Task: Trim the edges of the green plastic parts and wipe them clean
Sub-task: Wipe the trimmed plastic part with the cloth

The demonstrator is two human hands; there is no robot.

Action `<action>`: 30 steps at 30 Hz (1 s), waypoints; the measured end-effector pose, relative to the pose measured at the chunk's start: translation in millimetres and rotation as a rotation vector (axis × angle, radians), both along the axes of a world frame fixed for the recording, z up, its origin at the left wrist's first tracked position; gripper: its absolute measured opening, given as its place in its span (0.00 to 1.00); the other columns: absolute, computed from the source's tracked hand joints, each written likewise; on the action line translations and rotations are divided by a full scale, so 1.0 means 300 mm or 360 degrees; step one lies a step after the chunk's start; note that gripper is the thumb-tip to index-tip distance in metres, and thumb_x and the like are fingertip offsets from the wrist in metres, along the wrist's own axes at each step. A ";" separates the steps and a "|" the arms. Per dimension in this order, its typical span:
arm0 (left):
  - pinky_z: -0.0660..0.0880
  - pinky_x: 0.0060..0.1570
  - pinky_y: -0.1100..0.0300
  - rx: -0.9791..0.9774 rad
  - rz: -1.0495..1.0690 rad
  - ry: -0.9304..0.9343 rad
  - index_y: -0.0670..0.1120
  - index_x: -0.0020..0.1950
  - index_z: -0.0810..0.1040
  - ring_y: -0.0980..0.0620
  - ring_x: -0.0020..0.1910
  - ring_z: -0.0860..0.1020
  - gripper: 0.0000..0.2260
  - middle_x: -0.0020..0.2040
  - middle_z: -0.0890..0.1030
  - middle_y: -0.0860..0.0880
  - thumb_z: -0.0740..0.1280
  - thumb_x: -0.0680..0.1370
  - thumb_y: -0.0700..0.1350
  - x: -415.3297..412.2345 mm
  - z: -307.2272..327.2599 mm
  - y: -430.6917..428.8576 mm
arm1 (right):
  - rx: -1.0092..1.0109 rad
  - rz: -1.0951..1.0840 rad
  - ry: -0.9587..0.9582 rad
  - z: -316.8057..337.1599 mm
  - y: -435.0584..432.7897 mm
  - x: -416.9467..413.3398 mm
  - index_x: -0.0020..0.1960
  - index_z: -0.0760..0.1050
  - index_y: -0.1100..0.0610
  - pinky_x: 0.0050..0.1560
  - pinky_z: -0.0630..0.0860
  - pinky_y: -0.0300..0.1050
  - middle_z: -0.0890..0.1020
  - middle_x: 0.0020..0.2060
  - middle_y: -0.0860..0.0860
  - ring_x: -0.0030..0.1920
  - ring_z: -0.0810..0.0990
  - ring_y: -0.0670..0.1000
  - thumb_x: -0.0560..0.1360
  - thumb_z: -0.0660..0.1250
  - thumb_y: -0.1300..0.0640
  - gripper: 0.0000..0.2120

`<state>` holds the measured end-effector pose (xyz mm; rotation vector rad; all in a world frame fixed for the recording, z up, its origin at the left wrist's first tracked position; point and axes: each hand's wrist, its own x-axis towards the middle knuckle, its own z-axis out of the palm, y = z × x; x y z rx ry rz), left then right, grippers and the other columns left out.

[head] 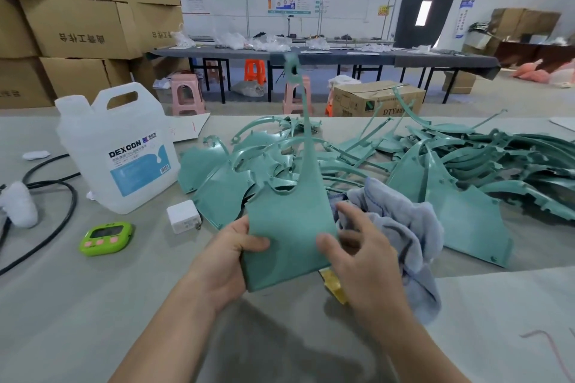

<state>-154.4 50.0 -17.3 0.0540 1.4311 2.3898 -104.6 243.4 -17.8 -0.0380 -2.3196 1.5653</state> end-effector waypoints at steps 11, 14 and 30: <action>0.77 0.42 0.48 -0.0801 0.0827 0.0157 0.39 0.40 0.78 0.45 0.40 0.79 0.18 0.38 0.82 0.48 0.65 0.80 0.52 0.098 0.035 0.198 | -0.0432 -0.0172 -0.0371 0.059 0.026 0.035 0.40 0.70 0.63 0.38 0.68 0.54 0.73 0.32 0.56 0.35 0.71 0.55 0.78 0.66 0.50 0.17; 0.82 0.44 0.45 -0.0738 0.0273 0.0350 0.46 0.52 0.83 0.39 0.47 0.84 0.12 0.46 0.87 0.47 0.73 0.70 0.35 0.179 0.108 0.230 | -0.0801 -0.0384 -0.0379 0.095 0.066 0.110 0.38 0.74 0.59 0.29 0.75 0.50 0.77 0.30 0.55 0.30 0.75 0.54 0.80 0.65 0.55 0.14; 0.77 0.37 0.57 -0.0619 -0.1057 0.0402 0.48 0.52 0.84 0.48 0.41 0.84 0.12 0.45 0.87 0.47 0.67 0.70 0.39 1.007 -0.046 0.874 | -0.2035 -0.1087 -0.0189 -0.121 0.478 1.316 0.61 0.79 0.62 0.43 0.86 0.51 0.86 0.55 0.60 0.49 0.87 0.58 0.81 0.56 0.70 0.16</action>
